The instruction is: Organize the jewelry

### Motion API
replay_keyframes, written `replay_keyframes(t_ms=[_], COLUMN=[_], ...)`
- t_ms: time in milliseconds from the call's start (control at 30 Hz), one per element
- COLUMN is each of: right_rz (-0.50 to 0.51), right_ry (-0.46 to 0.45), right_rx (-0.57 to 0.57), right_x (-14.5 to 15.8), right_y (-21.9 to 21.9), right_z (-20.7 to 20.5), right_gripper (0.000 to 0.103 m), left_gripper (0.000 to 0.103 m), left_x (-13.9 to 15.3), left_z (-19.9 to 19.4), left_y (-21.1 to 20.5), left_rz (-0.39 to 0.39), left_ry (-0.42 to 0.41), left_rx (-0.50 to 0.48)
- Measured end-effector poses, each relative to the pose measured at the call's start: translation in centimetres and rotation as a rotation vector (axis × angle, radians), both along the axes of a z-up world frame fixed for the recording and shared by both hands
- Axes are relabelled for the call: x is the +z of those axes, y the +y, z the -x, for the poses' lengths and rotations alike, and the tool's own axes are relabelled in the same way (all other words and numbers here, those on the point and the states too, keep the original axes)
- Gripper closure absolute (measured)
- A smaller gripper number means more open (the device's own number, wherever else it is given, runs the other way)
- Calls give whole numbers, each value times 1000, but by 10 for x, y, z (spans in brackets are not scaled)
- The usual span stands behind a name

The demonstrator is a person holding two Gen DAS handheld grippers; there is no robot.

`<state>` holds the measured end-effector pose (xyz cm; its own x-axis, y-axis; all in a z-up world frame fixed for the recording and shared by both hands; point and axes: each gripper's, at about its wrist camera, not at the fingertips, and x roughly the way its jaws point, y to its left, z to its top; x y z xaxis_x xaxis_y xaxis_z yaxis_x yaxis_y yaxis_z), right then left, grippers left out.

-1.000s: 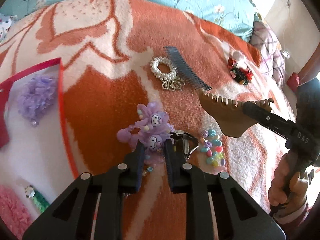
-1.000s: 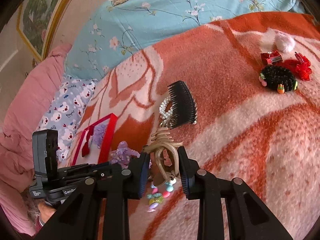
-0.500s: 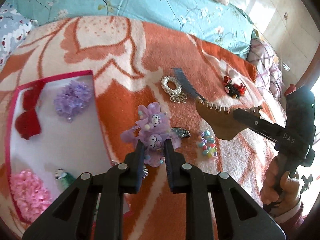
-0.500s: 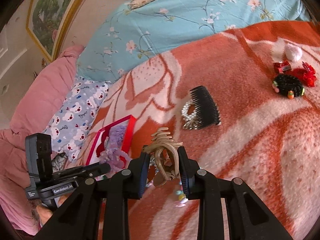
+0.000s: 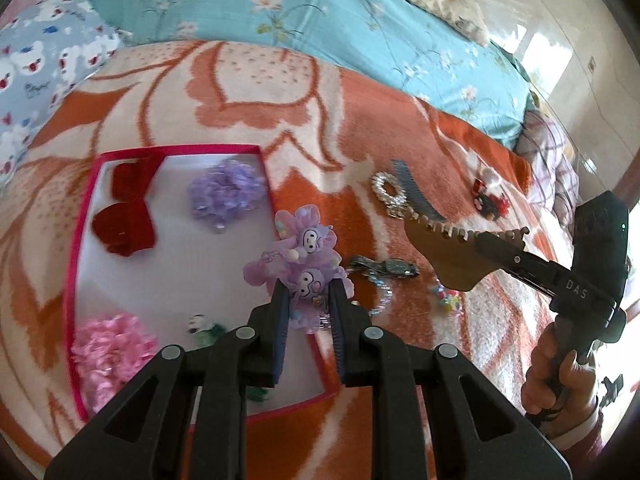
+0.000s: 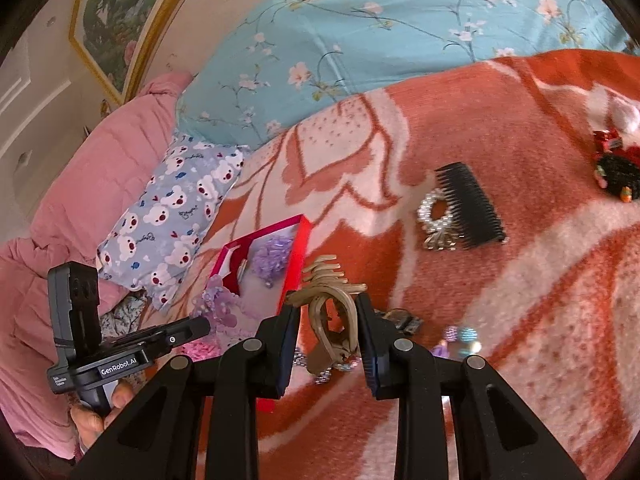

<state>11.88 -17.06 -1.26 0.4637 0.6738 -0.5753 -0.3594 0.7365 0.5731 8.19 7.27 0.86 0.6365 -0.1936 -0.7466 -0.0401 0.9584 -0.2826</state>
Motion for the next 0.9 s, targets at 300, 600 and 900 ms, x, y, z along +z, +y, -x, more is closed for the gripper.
replay_keyframes(t_ms=[300, 600, 900], right_rz=[-26, -42, -48], right_ry=[-1, -1, -5], right_rx=[66, 127, 148], right_x=[1, -3, -21], right_y=[44, 97, 143], right_z=[-2, -5, -16], right_gripper=[75, 75, 75], left_gripper=[86, 86, 86], left_x=[-4, -12, -29], left_z=[18, 27, 21], left_y=[48, 86, 108], left_rz=[7, 8, 8], left_ry=[3, 21, 55], left_rx=[99, 171, 212])
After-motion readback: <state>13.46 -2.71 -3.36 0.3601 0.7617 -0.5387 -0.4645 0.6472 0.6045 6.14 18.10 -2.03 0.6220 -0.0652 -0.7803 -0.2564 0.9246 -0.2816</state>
